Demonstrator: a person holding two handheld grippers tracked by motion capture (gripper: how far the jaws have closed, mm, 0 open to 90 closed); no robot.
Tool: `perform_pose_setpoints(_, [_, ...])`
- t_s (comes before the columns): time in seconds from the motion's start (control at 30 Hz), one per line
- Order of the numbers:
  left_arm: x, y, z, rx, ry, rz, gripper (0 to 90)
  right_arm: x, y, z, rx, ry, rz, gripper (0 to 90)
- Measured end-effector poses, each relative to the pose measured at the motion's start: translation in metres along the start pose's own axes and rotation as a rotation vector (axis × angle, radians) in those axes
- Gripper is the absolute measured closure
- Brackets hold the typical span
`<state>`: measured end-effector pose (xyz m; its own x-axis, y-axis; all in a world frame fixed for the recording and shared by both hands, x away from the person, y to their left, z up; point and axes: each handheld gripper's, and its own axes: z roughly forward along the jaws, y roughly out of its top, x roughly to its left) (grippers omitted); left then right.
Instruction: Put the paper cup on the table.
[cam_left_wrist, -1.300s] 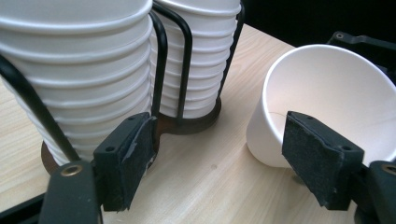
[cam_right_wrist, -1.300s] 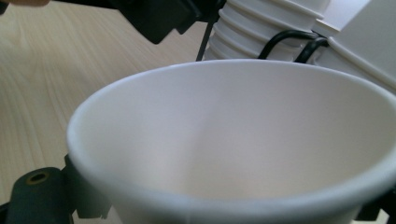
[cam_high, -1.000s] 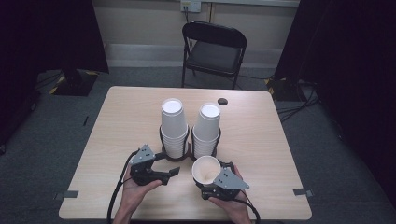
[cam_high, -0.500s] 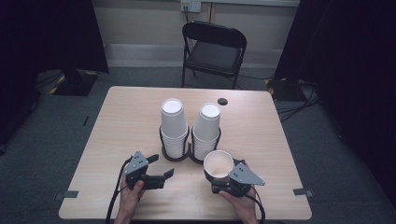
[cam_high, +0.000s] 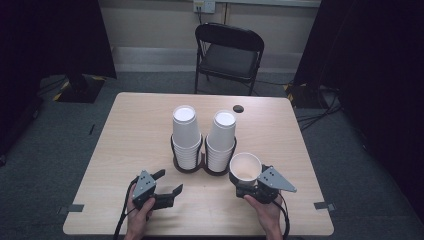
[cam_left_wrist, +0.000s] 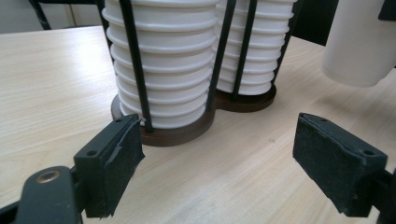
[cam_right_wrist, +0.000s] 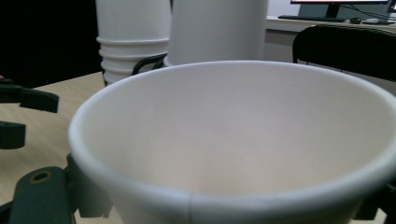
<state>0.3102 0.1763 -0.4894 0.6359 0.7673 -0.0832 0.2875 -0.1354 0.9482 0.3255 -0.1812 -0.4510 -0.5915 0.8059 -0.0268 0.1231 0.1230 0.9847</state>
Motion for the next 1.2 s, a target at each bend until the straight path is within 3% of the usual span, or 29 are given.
perform_pose_setpoints(0.13, [-0.001, -0.004, 0.000, -0.015, 0.067, 0.018, 15.6, -0.008, 0.002, 0.002, -0.002, -0.044, 0.007, 12.7])
perform_pose_setpoints(0.23, [0.002, -0.006, -0.001, -0.024, 0.082, -0.004, 15.7, -0.015, 0.004, 0.004, -0.014, -0.076, 0.028, 12.7])
perform_pose_setpoints(0.4, [0.001, -0.007, -0.002, -0.052, 0.107, -0.008, 15.6, -0.031, 0.005, 0.012, -0.006, -0.131, 0.055, 12.7])
perform_pose_setpoints(0.53, [-0.002, -0.007, -0.002, -0.063, 0.152, 0.005, 15.4, -0.043, 0.005, 0.019, -0.014, -0.169, 0.078, 12.6])
perform_pose_setpoints(0.8, [-0.003, -0.009, -0.004, -0.089, 0.168, 0.009, 15.5, -0.059, 0.001, 0.033, -0.016, -0.209, 0.144, 12.4])
perform_pose_setpoints(1.0, [-0.004, -0.010, -0.006, -0.107, 0.178, 0.015, 15.6, -0.074, 0.004, 0.048, -0.027, -0.236, 0.154, 12.2])
perform_pose_setpoints(1.2, [-0.004, -0.010, -0.007, -0.118, 0.175, 0.017, 15.7, -0.083, -0.002, 0.069, 0.002, -0.251, 0.162, 12.1])
